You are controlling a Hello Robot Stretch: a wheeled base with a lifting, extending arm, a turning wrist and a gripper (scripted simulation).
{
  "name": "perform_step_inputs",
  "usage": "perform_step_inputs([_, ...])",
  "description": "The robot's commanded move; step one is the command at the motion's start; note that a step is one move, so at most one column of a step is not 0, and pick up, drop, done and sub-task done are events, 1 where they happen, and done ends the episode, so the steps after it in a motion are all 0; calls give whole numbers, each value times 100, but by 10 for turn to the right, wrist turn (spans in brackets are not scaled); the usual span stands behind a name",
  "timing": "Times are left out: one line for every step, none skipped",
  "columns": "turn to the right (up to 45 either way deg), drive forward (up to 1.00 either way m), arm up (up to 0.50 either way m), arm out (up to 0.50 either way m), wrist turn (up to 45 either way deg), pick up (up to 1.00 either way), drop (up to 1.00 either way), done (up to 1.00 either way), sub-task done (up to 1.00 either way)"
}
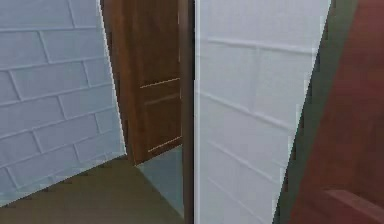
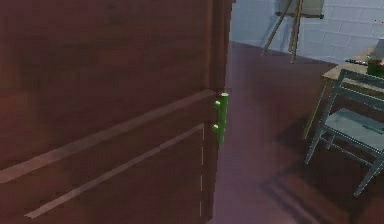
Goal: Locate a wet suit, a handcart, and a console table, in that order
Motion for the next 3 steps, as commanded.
perform_step_inputs([-360,0,0,0,0,0,0,0,0])
perform_step_inputs([0,45,0,0,0,0,0,0,0])
perform_step_inputs([-450,0,0,0,0,0,0,0,0])
